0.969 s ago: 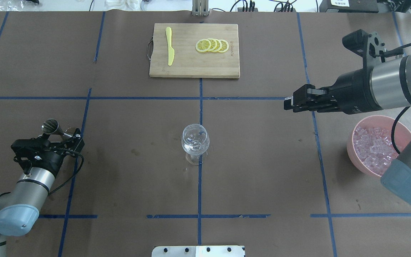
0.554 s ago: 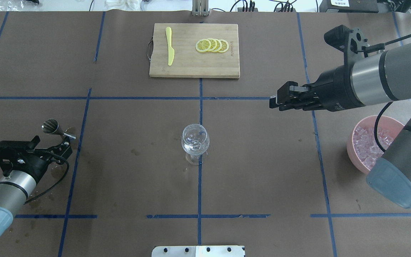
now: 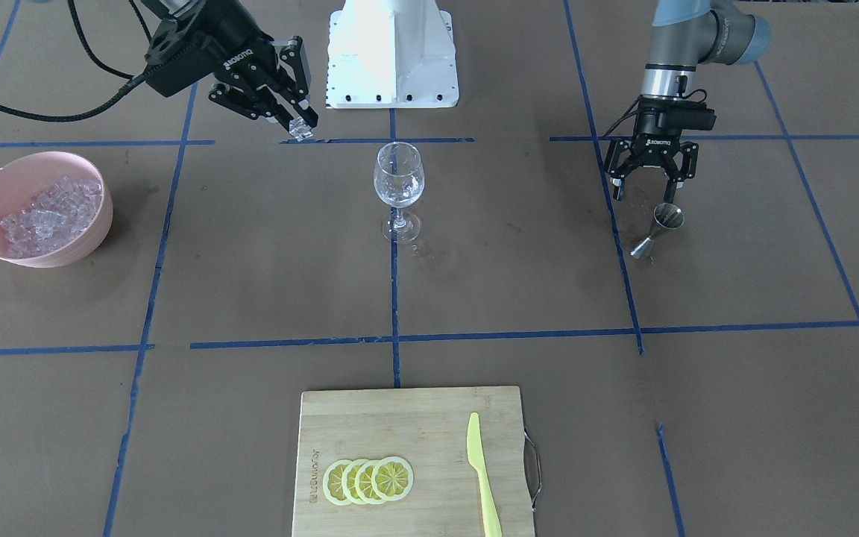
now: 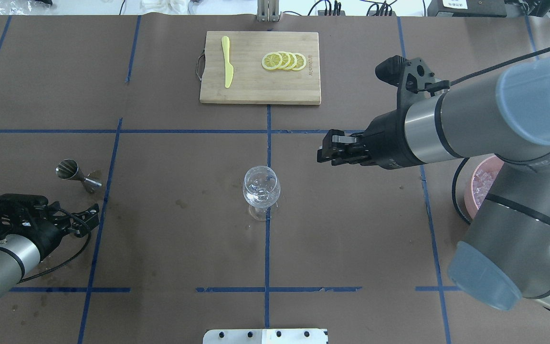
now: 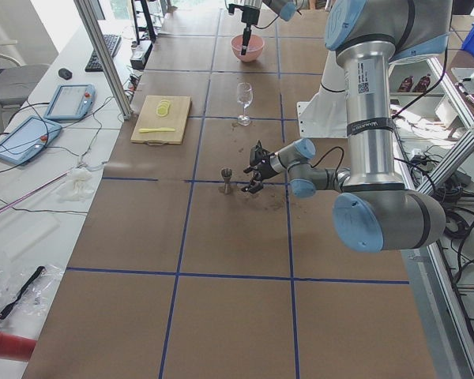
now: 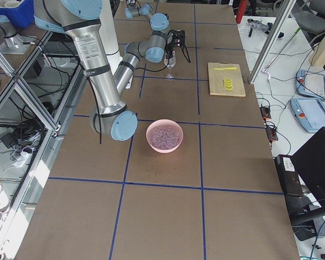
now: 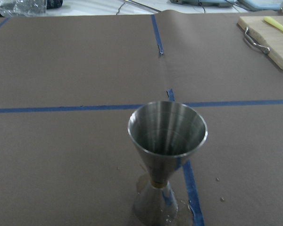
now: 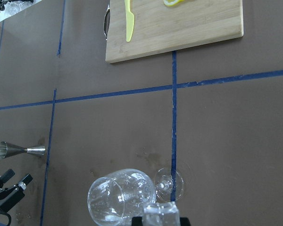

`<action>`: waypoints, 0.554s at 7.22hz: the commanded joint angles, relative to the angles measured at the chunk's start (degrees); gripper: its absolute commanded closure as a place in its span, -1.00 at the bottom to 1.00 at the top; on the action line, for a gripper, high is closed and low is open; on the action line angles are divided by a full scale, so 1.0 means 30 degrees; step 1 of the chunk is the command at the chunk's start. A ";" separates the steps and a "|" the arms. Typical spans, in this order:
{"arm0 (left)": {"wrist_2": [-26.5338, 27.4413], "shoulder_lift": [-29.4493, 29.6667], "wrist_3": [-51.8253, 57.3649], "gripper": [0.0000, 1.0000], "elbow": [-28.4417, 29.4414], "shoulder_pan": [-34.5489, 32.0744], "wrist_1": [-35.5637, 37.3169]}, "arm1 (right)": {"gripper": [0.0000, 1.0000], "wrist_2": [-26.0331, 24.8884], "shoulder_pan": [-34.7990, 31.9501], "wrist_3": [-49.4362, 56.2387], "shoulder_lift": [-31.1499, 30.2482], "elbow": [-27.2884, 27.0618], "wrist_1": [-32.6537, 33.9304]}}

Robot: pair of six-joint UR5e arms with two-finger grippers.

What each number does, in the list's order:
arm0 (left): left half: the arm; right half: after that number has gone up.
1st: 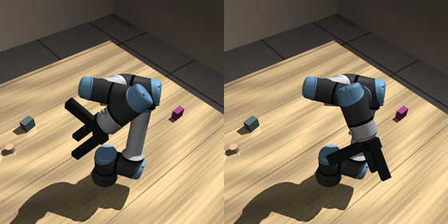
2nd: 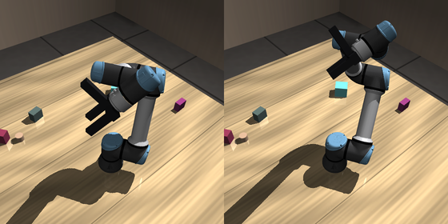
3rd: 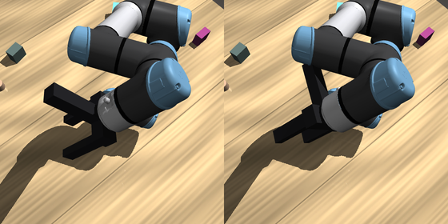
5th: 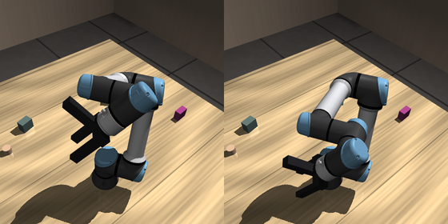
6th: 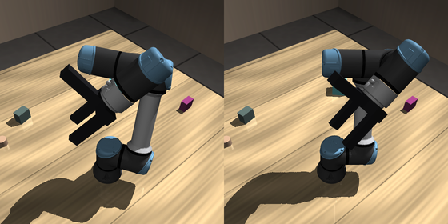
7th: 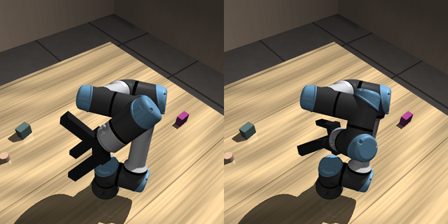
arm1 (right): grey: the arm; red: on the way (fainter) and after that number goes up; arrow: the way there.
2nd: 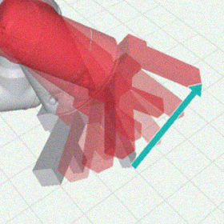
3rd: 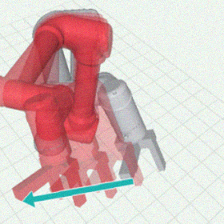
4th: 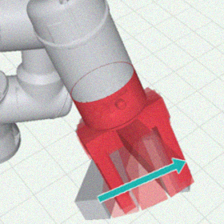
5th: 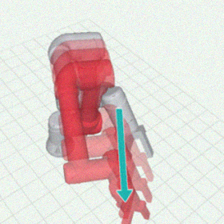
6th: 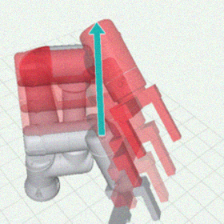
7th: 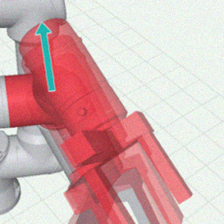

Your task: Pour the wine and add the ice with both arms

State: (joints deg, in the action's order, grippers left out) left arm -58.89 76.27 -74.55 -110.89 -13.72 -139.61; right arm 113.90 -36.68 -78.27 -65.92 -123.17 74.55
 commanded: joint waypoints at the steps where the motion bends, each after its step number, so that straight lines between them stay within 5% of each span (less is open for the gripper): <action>1: -0.2042 -0.0346 -0.0052 -1.00 -0.3481 0.0002 0.3626 | 1.00 -0.0581 0.1002 -0.0043 0.1492 0.0711 0.1107; 4: -0.3479 -0.0404 -0.0053 -1.00 -0.5686 -0.0173 0.5252 | 1.00 -0.2516 0.2938 -0.0043 0.2839 0.2262 0.1224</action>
State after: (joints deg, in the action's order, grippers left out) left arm -67.51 75.20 -74.72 -125.11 -13.98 -125.73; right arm 107.76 -29.51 -78.40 -59.02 -118.31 77.96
